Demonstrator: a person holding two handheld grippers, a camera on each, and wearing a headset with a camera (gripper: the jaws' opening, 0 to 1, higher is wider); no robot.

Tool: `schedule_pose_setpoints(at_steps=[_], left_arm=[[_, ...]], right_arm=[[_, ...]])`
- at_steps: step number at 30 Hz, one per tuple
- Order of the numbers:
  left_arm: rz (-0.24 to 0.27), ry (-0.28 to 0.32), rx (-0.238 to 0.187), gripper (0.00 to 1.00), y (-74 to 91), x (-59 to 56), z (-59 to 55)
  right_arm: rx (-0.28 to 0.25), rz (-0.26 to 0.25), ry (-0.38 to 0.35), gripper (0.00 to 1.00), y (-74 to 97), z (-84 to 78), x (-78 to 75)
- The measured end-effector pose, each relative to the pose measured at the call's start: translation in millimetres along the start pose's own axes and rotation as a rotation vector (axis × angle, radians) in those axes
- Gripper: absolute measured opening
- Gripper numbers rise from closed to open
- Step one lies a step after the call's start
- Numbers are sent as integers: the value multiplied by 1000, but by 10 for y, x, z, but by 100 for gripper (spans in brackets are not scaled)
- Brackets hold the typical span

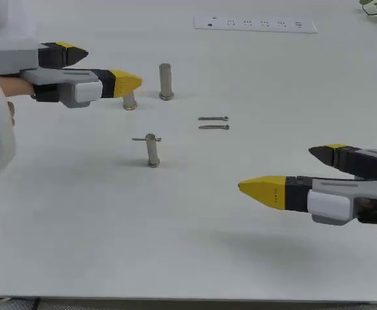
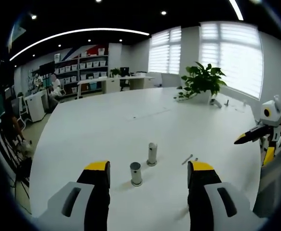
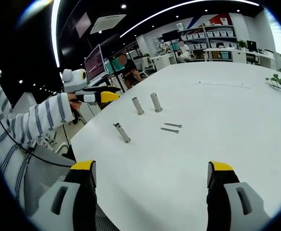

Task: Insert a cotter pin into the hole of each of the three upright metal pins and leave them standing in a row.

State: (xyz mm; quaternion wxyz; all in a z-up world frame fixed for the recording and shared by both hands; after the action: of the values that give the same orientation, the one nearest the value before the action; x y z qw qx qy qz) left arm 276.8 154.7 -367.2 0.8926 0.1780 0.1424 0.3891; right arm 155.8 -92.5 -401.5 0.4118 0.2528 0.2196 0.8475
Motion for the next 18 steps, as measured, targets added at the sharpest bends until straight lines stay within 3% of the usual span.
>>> schedule_pose_setpoints(at_steps=[5, 8, 18], left_arm=[[4, 62, 2, 57, -142, 81, -76], [2, 42, 33, 52, -199, 92, -139], [27, 17, 62, 39, -377, 160, -232]], right_arm=[[0, -4, -7, 94, -1, -6, -2], [0, -4, -9, 94, 8, -13, -8], [3, -8, -20, 92, 19, -44, -29]])
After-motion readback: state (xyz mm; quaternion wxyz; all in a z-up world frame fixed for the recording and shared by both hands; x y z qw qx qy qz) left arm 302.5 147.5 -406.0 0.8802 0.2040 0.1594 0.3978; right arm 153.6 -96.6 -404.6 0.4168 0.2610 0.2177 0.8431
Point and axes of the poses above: the centre of the closed fingertips' face, and the gripper's own axes: y roughly backward along the fingers, x roughly to its left, z roughly out of its top, the point moved 4 cm from there along y, roughly backward along the fingers, and after that the axes turned 7 degrees about -z, right-handed, at the moved point
